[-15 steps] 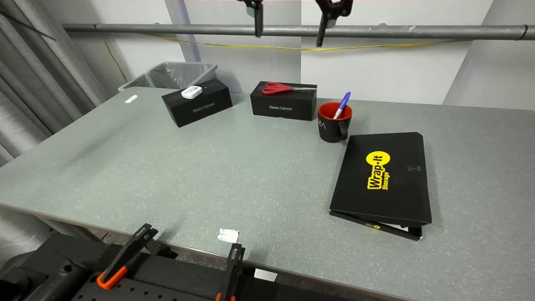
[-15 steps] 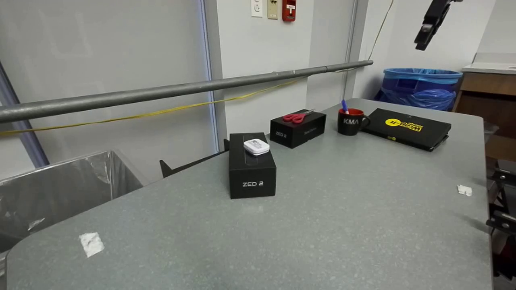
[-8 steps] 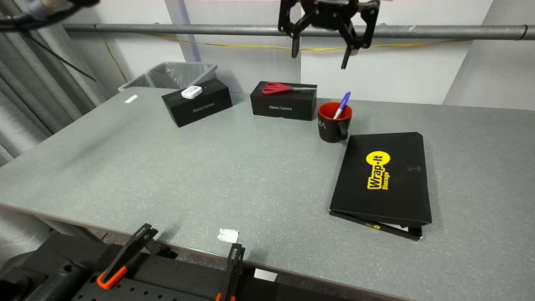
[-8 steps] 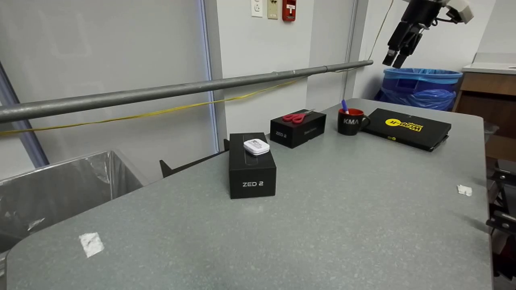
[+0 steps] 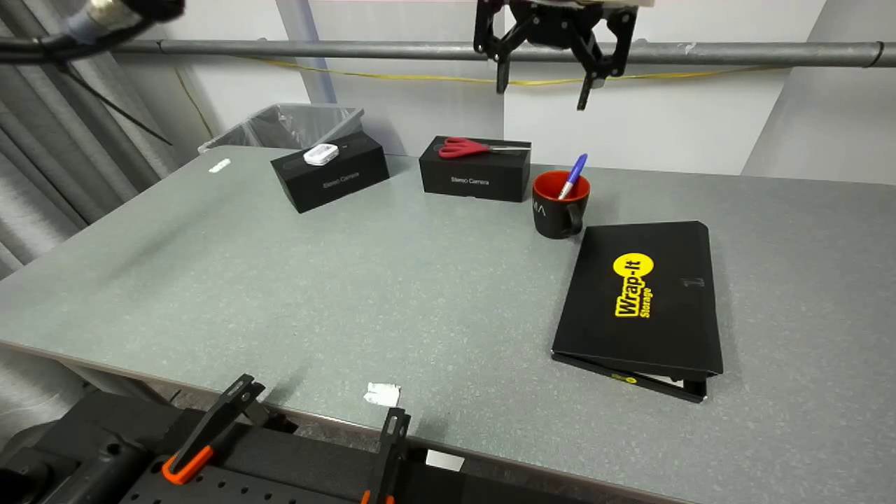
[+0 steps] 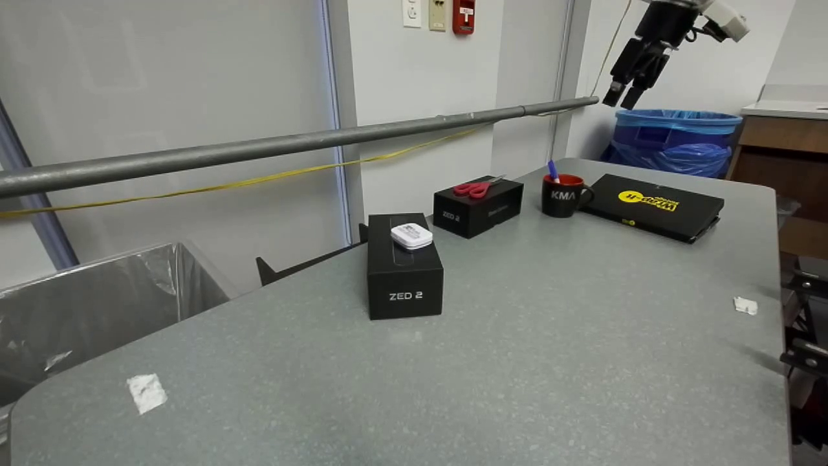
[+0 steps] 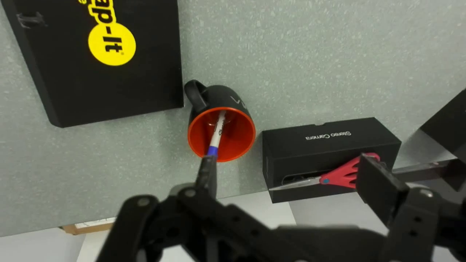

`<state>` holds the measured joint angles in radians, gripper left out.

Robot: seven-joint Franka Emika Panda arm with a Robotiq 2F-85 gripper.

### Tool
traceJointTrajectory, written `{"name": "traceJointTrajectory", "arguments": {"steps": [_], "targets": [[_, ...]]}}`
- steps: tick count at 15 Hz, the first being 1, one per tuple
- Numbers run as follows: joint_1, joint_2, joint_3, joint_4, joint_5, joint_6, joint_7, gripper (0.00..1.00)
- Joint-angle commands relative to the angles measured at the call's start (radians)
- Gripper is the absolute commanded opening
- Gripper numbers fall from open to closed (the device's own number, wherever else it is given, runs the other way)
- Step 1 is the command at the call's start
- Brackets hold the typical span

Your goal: Pick up the pen from the black cup and put it on the table.

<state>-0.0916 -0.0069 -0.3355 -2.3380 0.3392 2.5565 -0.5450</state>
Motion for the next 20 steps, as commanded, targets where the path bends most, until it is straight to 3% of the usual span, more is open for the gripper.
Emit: {"name": "traceJointTrajectory", "arguments": {"steps": [1,2,3,10,11,20], "targets": [[-0.034,0.153,0.078,0.061,0.082,0.151,0.037,1.00],[-0.043,0.196,0.098,0.079,0.093,0.188,0.050,1.00],[-0.004,0.246,0.069,0.104,0.108,0.214,0.055,1.00],[-0.025,0.488,0.092,0.296,0.124,0.268,0.141,1.00],[-0.108,0.501,0.170,0.317,0.040,0.279,0.218,1.00],[-0.175,0.637,0.215,0.476,-0.068,0.291,0.399,1.00]]}}
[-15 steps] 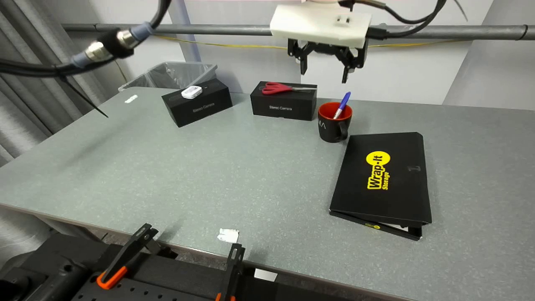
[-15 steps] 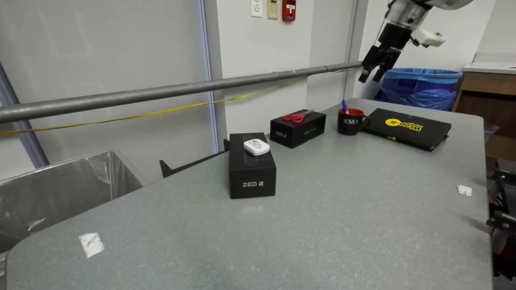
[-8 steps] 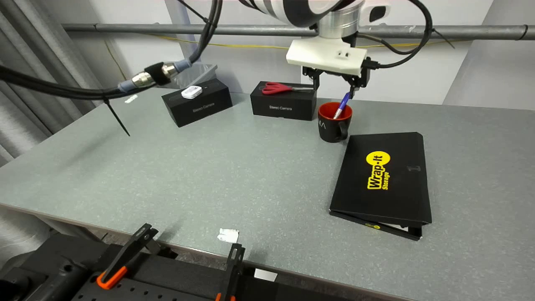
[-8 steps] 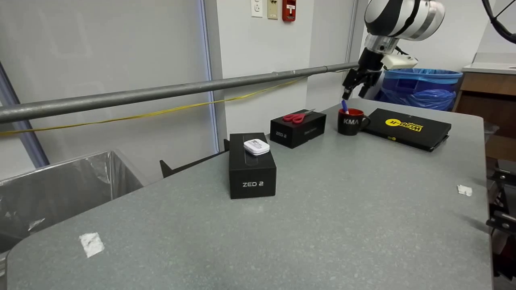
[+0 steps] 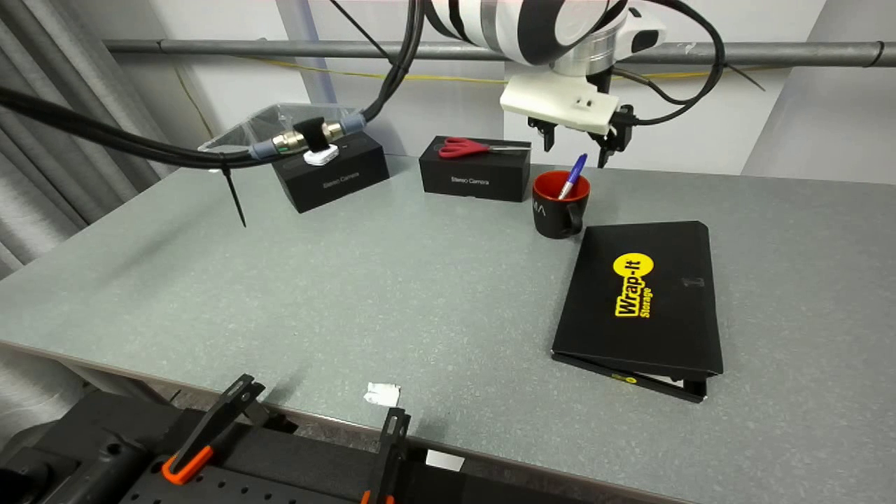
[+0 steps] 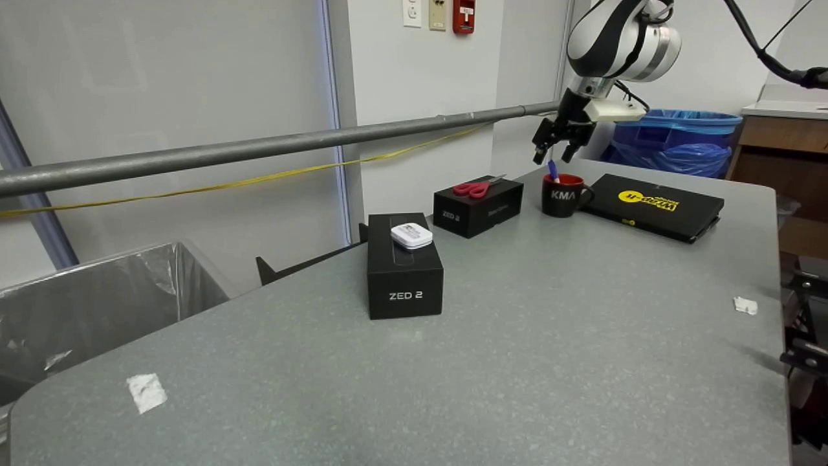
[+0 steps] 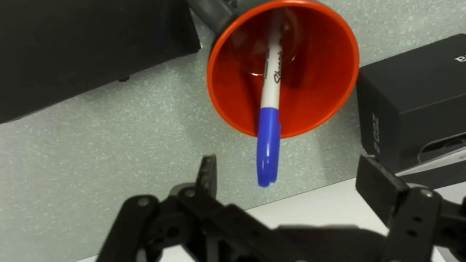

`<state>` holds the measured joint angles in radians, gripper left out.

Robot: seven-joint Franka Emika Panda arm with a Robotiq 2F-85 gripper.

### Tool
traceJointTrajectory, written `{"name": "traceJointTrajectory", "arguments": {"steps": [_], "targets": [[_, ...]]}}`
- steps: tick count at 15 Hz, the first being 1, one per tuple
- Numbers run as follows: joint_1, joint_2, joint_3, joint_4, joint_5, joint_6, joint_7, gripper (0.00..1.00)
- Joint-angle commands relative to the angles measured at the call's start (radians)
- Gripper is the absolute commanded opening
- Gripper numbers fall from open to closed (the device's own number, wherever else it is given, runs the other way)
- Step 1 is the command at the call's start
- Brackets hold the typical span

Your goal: Pick up the pen from the black cup and put it on the table.

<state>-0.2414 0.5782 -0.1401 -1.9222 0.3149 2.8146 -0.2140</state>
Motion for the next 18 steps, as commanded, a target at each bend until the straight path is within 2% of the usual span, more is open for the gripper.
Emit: {"name": "traceJointTrajectory", "arguments": {"steps": [1,2,10,11,15,18], "targets": [[-0.025,0.058,0.017,0.070,-0.053,0.026,0.083,0.75],[-0.029,0.061,0.021,0.074,-0.054,0.024,0.091,0.74],[-0.040,0.060,0.032,0.086,-0.060,0.020,0.112,0.07],[-0.041,0.060,0.031,0.088,-0.060,0.018,0.114,0.01],[-0.049,0.055,0.034,0.091,-0.056,0.013,0.116,0.01],[-0.067,0.001,0.049,0.063,-0.043,-0.005,0.104,0.01]]}}
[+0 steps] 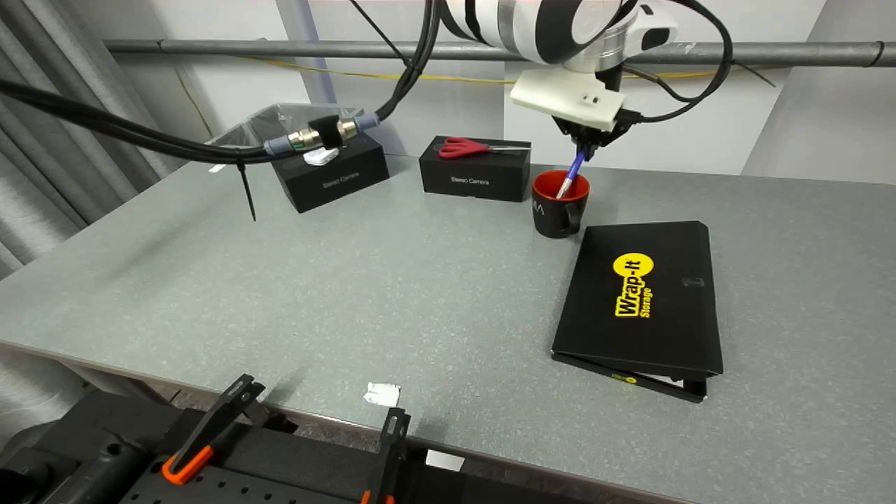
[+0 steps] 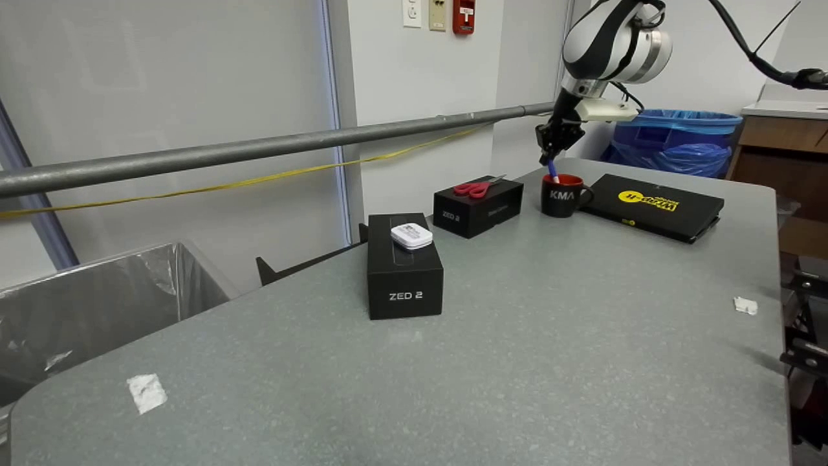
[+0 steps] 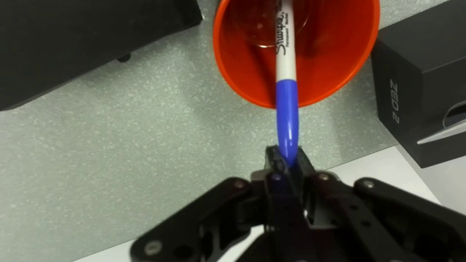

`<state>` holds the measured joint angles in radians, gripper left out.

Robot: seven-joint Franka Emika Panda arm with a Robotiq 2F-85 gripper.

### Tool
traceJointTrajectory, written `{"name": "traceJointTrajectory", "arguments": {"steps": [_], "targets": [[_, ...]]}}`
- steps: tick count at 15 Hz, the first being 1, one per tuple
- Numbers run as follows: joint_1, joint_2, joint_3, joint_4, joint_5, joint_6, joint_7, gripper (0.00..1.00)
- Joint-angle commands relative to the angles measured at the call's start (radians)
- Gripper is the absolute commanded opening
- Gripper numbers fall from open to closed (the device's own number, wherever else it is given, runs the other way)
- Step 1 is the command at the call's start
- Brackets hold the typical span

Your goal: Pick up the pen from the black cup and put it on the table.

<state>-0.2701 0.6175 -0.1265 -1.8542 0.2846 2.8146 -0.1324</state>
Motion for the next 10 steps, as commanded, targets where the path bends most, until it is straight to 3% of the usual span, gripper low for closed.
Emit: {"name": "traceJointTrajectory", "arguments": {"steps": [1,6,10], "targets": [[-0.047,-0.063,0.043,-0.020,-0.007,0.000,0.015,0.01],[-0.110,-0.235,0.093,-0.089,0.031,-0.011,-0.042,0.01],[-0.128,-0.354,0.140,-0.170,0.080,-0.141,-0.156,0.01]]}}
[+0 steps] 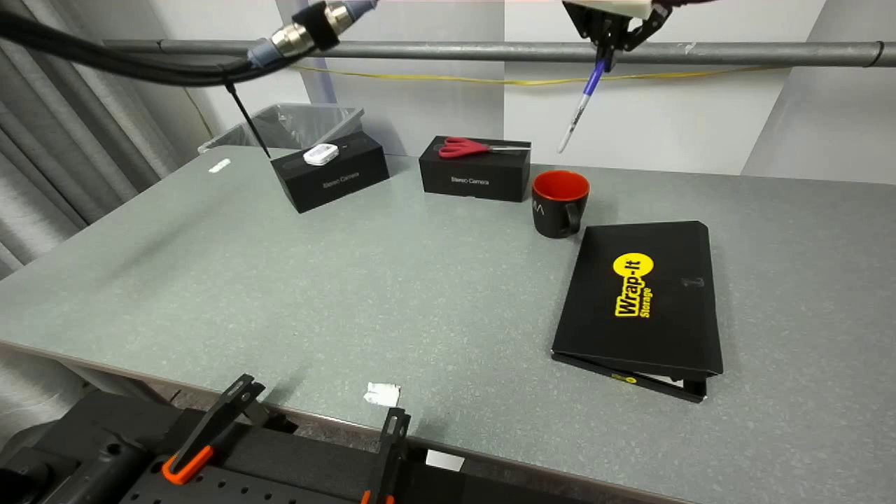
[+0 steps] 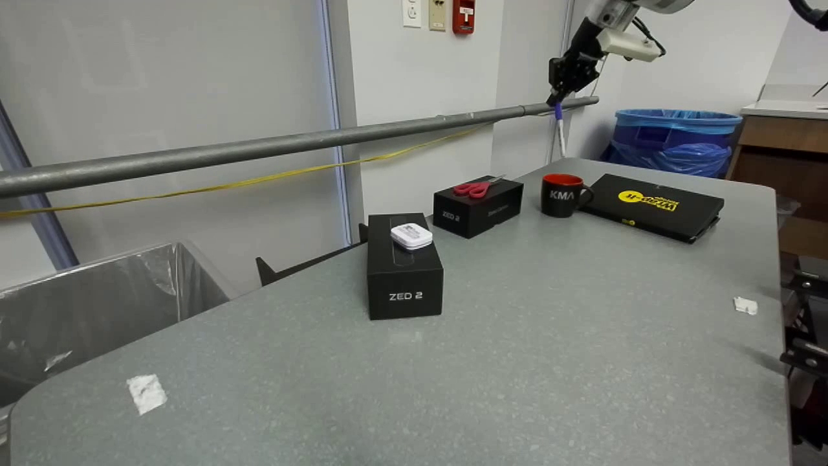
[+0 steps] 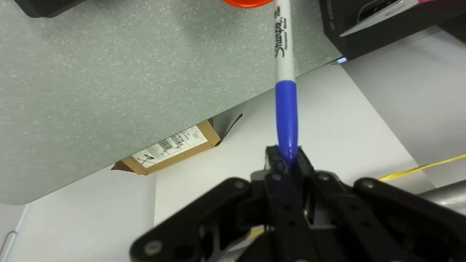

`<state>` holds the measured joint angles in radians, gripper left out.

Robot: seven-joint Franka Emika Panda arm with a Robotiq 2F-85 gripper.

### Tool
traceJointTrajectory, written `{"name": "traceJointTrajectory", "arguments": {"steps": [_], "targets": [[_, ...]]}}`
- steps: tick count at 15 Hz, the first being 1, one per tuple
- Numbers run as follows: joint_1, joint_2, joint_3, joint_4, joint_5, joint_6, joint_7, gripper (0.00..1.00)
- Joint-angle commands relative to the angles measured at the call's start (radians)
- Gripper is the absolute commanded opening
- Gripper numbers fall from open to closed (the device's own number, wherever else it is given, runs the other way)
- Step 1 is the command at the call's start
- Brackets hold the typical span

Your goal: Pick up the pen from the black cup and put it on the table.

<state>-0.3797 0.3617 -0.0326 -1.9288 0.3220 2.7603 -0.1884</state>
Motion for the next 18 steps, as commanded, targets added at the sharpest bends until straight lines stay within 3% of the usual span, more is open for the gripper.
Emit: {"name": "traceJointTrajectory", "arguments": {"steps": [1,3,6,12,18], "targets": [[0.001,-0.111,0.035,-0.118,0.036,-0.108,-0.113,0.01],[0.047,-0.110,0.030,-0.172,0.007,-0.132,-0.129,0.01],[0.136,-0.043,0.014,-0.224,-0.099,-0.065,-0.079,0.01],[0.283,0.115,-0.037,-0.228,-0.329,-0.003,0.043,0.01],[0.346,0.169,-0.085,-0.219,-0.445,0.003,0.095,0.01]]}}
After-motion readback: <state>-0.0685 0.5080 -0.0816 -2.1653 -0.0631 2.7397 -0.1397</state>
